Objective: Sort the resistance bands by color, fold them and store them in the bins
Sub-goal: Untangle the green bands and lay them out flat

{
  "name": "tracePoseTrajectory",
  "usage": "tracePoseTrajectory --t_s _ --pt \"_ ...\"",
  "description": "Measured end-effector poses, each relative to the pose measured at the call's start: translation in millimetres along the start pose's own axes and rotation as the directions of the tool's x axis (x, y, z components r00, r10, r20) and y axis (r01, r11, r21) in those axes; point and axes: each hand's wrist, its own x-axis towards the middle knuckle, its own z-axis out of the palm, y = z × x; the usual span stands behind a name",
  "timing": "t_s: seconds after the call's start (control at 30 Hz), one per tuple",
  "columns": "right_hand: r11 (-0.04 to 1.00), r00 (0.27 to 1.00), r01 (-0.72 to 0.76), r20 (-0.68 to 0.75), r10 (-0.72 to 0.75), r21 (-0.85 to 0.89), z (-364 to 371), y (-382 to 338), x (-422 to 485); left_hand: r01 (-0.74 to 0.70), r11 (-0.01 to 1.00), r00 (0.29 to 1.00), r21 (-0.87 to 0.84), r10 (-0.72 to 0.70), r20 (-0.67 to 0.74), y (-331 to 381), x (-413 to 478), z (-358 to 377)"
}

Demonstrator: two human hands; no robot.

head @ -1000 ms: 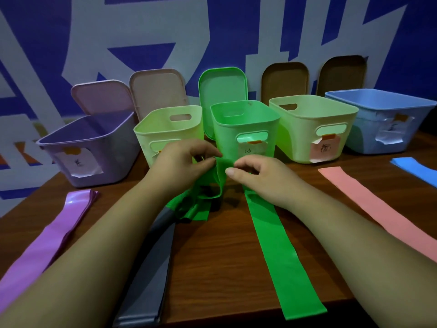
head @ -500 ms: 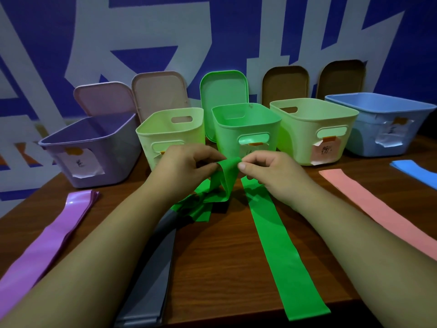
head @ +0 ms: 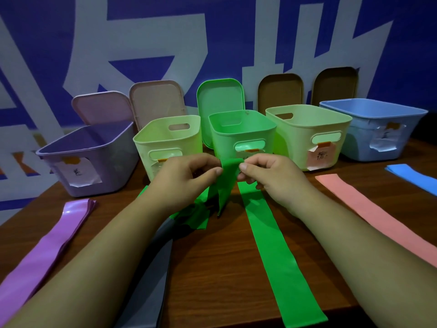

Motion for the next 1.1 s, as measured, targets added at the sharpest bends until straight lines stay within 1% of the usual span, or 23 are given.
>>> tracePoseTrajectory --t_s 0.13,0.23,0.4,0.5,0.57,0.6,0.67,0.73,0.77,0.93,1.0,1.03,1.1 --pt "1.000 1.000 -0.002 0.008 0.002 0.005 0 -1 -1 0.075 0.992 0.997 -0.098 -0.077 -0.018 2 1 2" --pt "1.000 1.000 -0.002 0.013 0.002 -0.012 0 -2 -1 0.141 0.967 0.988 -0.211 -0.152 -0.039 8 2 6" --pt "0.987 1.000 0.002 0.002 -0.001 -0.164 1 0 -1 0.288 0.879 0.948 -0.381 -0.318 -0.018 20 2 7" --pt "0.980 0.999 0.033 -0.032 -0.040 -0.195 1 -1 -3 0.344 0.821 0.923 -0.456 -0.385 0.003 27 2 7" --pt "0.973 0.991 0.074 -0.094 -0.096 -0.220 0 -4 -5 0.371 0.790 0.906 -0.488 -0.424 0.003 30 3 8" --pt "0.970 0.988 0.096 -0.100 -0.121 -0.223 0 -5 -6 0.382 0.776 0.899 -0.502 -0.439 0.005 31 4 8" --pt "0.971 0.991 0.125 -0.018 -0.132 -0.202 0 -9 -10 0.395 0.758 0.892 -0.520 -0.451 0.021 33 5 9" --pt "0.969 0.990 0.126 0.096 -0.108 -0.212 5 -13 -13 0.397 0.751 0.896 -0.528 -0.443 0.043 34 5 9" --pt "0.964 0.987 0.128 0.122 -0.101 -0.232 8 -13 -13 0.396 0.755 0.899 -0.522 -0.435 0.052 35 5 9" --pt "0.954 0.985 0.158 0.112 -0.133 -0.256 9 -11 -10 0.397 0.778 0.906 -0.487 -0.418 0.071 34 5 10" --pt "0.952 0.988 0.145 0.092 -0.125 -0.271 7 -11 -9 0.396 0.783 0.907 -0.479 -0.414 0.072 33 5 10" --pt "0.952 0.991 0.128 0.068 -0.114 -0.277 6 -11 -9 0.391 0.811 0.909 -0.436 -0.413 0.047 31 5 10" --pt "0.958 0.996 0.078 -0.011 -0.085 -0.275 4 -12 -8 0.360 0.905 0.921 -0.225 -0.383 -0.066 24 3 8"
